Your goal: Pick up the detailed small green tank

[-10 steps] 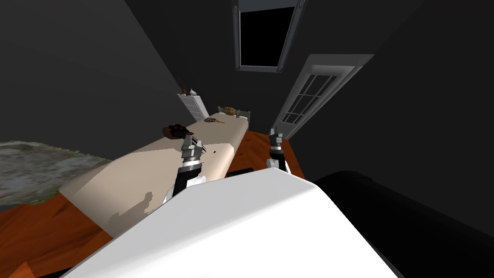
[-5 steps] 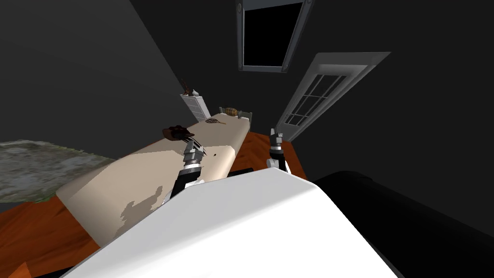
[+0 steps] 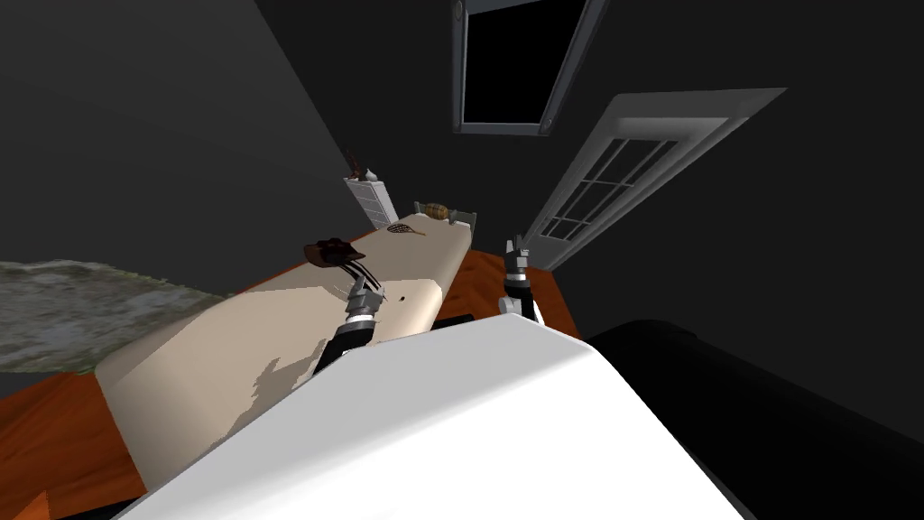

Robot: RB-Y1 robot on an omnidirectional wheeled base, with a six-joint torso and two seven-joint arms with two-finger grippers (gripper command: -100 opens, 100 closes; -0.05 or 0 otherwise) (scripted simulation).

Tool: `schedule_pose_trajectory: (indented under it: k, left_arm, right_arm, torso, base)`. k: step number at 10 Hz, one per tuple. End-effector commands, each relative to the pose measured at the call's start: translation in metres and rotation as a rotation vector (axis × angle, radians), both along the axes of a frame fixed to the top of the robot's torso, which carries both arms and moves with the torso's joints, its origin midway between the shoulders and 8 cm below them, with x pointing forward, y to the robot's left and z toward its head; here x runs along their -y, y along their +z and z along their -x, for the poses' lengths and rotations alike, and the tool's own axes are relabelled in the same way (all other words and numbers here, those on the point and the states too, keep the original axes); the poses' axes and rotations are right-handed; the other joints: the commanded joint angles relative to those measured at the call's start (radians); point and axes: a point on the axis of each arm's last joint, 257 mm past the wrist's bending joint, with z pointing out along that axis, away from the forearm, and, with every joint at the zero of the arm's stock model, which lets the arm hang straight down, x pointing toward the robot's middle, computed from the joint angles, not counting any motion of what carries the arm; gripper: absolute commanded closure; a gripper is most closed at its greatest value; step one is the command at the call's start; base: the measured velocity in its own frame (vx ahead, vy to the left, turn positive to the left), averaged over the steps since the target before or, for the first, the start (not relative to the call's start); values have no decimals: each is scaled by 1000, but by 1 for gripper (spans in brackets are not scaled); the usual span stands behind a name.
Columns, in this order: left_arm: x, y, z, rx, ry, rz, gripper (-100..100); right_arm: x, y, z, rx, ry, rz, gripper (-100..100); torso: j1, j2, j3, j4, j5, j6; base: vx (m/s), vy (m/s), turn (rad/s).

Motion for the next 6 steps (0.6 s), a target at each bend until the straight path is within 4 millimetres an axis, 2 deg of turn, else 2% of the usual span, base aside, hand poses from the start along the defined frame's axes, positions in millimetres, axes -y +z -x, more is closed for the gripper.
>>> schedule_pose_trajectory:
  k: [1, 3, 4, 5, 6]
  left_arm:
    - [-9, -30, 9, -82, 18, 70, -100]
    - [-17, -65, 25, -178, 44, 157, -100]
    - [-17, -67, 25, -187, 44, 158, -100]
    - [-21, -85, 35, -239, 59, 205, -100]
    - [-21, -85, 35, -239, 59, 205, -100]
  right_arm:
    - [0, 0, 0, 0, 0, 0, 0]
    - [0, 0, 0, 0, 0, 0, 0]
    - [0, 0, 0, 0, 0, 0, 0]
    - [0, 0, 0, 0, 0, 0, 0]
    - [0, 0, 0, 0, 0, 0, 0]
  torso:
    - [0, 0, 0, 0, 0, 0]
    - [0, 0, 0, 0, 0, 0]
    - [0, -1, -1, 0, 0, 0]
    - [1, 2, 1, 0, 0, 0]
    - [1, 4, 2, 1, 0, 0]
  base:
    - [179, -19, 84]
    - [203, -8, 88]
    - [138, 0, 21]
    - [109, 1, 36]
    - [78, -7, 31]
